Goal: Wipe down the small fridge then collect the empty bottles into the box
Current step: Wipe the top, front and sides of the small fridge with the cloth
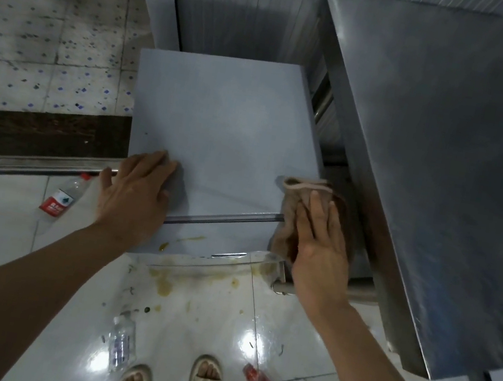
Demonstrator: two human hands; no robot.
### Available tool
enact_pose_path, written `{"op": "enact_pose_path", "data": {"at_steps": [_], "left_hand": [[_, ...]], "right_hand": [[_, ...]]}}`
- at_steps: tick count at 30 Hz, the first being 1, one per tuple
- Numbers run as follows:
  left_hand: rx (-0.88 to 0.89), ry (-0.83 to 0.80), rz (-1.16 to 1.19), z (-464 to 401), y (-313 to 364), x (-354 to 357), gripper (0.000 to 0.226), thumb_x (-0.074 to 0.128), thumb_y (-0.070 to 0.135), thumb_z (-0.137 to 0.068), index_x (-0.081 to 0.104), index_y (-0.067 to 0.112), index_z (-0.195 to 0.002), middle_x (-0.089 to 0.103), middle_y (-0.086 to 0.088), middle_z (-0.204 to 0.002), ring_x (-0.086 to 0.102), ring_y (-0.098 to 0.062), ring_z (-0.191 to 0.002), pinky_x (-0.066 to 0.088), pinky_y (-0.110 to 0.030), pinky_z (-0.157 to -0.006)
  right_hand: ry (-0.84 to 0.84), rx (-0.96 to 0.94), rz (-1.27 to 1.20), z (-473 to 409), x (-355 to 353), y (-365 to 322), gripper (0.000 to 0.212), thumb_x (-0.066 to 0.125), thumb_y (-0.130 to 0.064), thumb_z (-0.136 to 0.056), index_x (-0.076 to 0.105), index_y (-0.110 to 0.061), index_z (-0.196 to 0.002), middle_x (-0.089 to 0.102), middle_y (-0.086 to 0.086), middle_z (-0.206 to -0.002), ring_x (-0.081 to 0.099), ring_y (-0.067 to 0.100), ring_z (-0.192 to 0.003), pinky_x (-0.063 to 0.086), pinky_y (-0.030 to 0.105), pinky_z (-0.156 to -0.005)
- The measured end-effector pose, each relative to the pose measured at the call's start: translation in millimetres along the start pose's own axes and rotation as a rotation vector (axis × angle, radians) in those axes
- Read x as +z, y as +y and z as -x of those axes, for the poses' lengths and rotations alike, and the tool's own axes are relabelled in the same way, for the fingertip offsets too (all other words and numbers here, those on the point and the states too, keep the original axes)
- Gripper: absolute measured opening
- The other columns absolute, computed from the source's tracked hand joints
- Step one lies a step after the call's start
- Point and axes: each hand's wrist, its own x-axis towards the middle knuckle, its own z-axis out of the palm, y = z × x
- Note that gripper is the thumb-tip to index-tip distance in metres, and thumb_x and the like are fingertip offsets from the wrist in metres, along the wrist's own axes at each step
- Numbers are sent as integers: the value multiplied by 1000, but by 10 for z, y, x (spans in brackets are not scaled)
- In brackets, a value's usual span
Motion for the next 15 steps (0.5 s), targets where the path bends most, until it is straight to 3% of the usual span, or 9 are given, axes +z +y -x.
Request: {"op": "enact_pose_path", "data": {"at_steps": [2, 6, 10, 15], "left_hand": [[74, 57, -20, 126, -4, 42, 48, 58, 13, -86, 51, 19, -133, 42, -3, -145, 35, -31, -129, 27, -54, -103], [129, 124, 27, 320, -61, 73, 44, 55, 7, -82, 60, 14, -124, 53, -6, -135, 47, -38, -113, 36, -52, -92], [151, 125, 88, 270, -153, 64, 51, 62, -4, -77, 62, 17, -123, 55, -2, -134, 48, -35, -108, 38, -50, -91], [181, 106, 163, 260, -218, 52, 54, 55, -10, -79, 60, 18, -125, 52, 0, -137, 44, -34, -106, 40, -47, -92]], "right_hand": [[8, -35, -52, 141, 46, 1, 74, 54, -12, -92, 10, -22, -150, -4, -1, -158, -7, 24, -145, 10, 45, -120], [23, -21, -95, 184, 67, 49, 71, 58, -17, -89, 20, -21, -149, 6, 0, -159, 2, 27, -146, 19, 52, -117], [48, -80, 10, -339, 23, 83, 58, 27, -34, -95, 18, -21, -151, 4, 2, -160, 3, 30, -147, 4, 49, -118], [117, -3, 98, -629, 107, -122, 55, 15, -42, -100, 11, -22, -152, 8, 9, -160, 6, 33, -146, 6, 48, -117]]}}
